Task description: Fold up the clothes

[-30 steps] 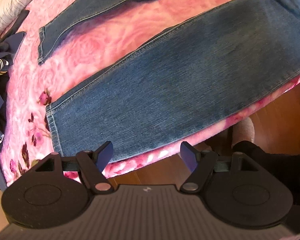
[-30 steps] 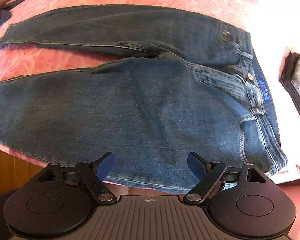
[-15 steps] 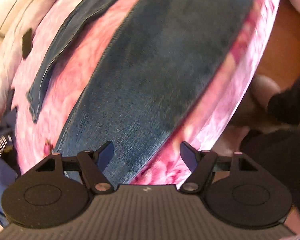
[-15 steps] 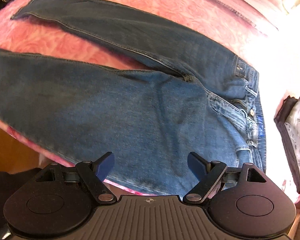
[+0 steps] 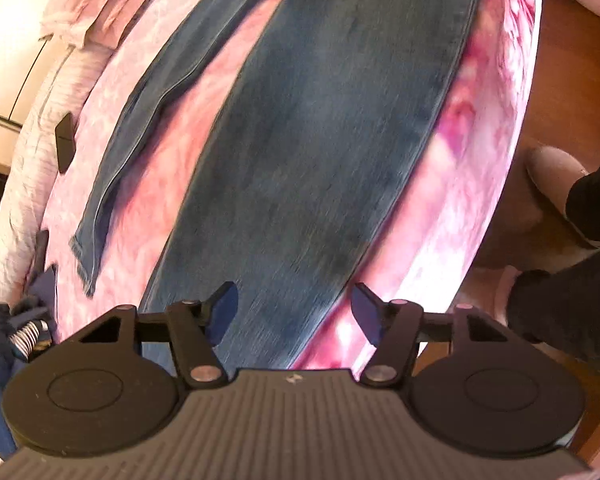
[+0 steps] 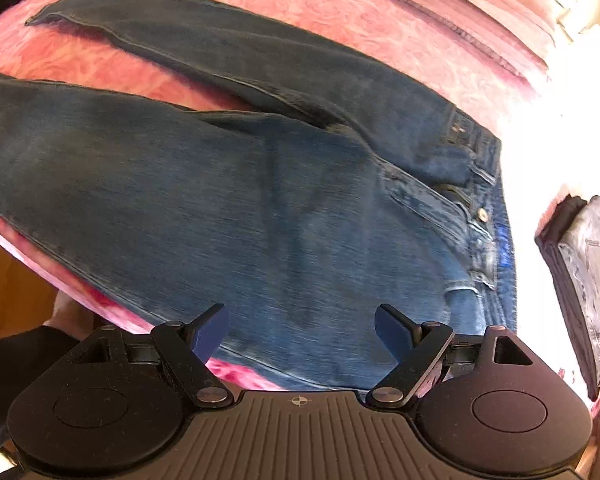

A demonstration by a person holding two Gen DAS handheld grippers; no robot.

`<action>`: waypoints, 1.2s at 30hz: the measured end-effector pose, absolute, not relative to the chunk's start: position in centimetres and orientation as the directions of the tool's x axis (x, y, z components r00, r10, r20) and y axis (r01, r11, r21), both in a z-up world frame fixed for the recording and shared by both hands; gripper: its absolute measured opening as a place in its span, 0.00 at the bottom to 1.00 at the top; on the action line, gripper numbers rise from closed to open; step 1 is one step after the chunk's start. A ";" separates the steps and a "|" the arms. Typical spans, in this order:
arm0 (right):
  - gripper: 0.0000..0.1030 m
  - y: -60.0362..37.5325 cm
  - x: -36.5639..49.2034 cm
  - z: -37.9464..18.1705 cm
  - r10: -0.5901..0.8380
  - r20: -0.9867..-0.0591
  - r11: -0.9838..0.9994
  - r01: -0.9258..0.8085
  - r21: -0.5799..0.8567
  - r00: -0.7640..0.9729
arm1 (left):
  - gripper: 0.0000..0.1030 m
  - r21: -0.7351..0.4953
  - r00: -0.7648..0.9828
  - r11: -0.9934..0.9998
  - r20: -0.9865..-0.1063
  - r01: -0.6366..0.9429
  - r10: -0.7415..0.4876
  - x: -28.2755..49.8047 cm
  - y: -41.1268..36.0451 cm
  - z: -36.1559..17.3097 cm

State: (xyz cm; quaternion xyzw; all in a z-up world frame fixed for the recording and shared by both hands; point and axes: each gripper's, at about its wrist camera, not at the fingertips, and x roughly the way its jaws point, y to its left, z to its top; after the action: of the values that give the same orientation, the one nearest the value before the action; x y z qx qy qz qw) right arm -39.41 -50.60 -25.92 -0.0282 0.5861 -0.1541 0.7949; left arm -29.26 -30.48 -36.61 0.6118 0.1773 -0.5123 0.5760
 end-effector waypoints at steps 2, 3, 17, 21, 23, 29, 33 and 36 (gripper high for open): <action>0.81 -51.3 -40.3 -25.9 -0.289 -0.920 0.946 0.223 -0.233 0.266 | 0.55 0.554 0.447 -0.263 -0.813 0.790 -0.373 -29.7 -31.3 -37.3; 0.81 -51.6 -40.8 -25.9 -0.298 -0.918 0.943 0.230 -0.240 0.264 | 0.56 0.569 0.463 -0.256 -0.804 0.782 -0.373 -29.8 -31.6 -37.6; 0.81 -54.6 -47.9 -28.5 -0.475 -0.850 0.877 0.041 -0.479 0.228 | 0.15 0.589 0.513 -0.227 -0.798 0.776 -0.316 -29.7 -31.9 -38.1; 0.80 -55.9 -49.4 -30.4 -0.512 -0.823 0.834 -0.087 -0.545 0.248 | 0.13 0.559 0.507 -0.145 -0.814 0.817 -0.282 -28.8 -33.0 -37.2; 0.80 -56.4 -49.8 -31.7 -0.521 -0.807 0.801 -0.167 -0.575 0.279 | 0.12 0.553 0.508 -0.126 -0.818 0.823 -0.270 -28.6 -33.4 -36.9; 0.44 -57.8 -50.2 -35.4 -0.490 -0.821 0.737 -0.365 -0.569 0.293 | 0.10 0.542 0.505 -0.131 -0.831 0.830 -0.234 -28.7 -34.0 -35.9; 0.18 -58.6 -50.1 -32.6 -0.477 -0.822 0.770 -0.304 -0.562 0.312 | 0.08 0.544 0.510 -0.099 -0.826 0.833 -0.239 -28.2 -34.4 -33.0; 0.12 -59.2 -49.7 -27.9 -0.475 -0.804 0.787 -0.235 -0.570 0.359 | 0.07 0.545 0.521 -0.040 -0.818 0.837 -0.243 -27.1 -35.1 -29.0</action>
State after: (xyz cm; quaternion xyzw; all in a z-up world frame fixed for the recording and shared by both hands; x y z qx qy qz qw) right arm -49.66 -59.23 -27.95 -0.3167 0.5607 -0.0787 0.7610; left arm -27.11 -35.12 -28.98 0.5870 0.2531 -0.4189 0.6449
